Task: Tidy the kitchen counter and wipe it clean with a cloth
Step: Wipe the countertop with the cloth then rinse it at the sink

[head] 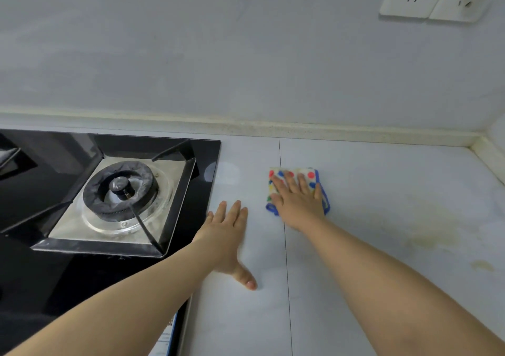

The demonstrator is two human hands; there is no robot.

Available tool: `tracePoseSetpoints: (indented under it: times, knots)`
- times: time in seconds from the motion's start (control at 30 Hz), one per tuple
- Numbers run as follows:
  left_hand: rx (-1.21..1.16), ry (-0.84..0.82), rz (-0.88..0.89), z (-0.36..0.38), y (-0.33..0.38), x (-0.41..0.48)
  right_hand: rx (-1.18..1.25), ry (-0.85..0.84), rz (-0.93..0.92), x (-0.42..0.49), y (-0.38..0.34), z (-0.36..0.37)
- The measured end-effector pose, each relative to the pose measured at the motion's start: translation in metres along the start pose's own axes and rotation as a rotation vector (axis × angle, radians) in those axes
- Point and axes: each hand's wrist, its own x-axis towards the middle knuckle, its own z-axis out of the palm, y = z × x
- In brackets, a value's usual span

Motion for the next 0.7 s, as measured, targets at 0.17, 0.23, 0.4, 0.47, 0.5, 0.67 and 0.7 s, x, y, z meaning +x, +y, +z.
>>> tracePoseSetpoints:
  times: [0.17, 0.23, 0.4, 0.47, 0.5, 0.67, 0.7]
  knots:
    - [0.021, -0.002, 0.005, 0.0, -0.001, 0.002, 0.001, 0.001, -0.135, -0.043, -0.03, 0.02]
    - [0.027, -0.005, 0.002, -0.001, 0.001, -0.001, -0.014, -0.003, -0.166, -0.048, -0.017, 0.017]
    - [0.003, -0.047, -0.006, -0.007, 0.006, -0.007, 0.053, 0.018, 0.192, -0.054, 0.058, 0.007]
    - [0.002, -0.088, -0.029, -0.012, 0.01, -0.005, 0.054, 0.034, 0.257, -0.069, 0.065, 0.011]
    - [0.015, -0.106, -0.048, -0.015, 0.013, -0.003, 0.036, 0.052, 0.236, -0.077, 0.058, 0.017]
    - [0.068, -0.019, 0.047, -0.029, 0.06, 0.009, -0.023, 0.046, -0.001, -0.103, 0.057, 0.025]
    - [0.037, -0.006, 0.09, -0.029, 0.071, 0.009, -0.011, 0.05, 0.03, -0.103, 0.071, 0.022]
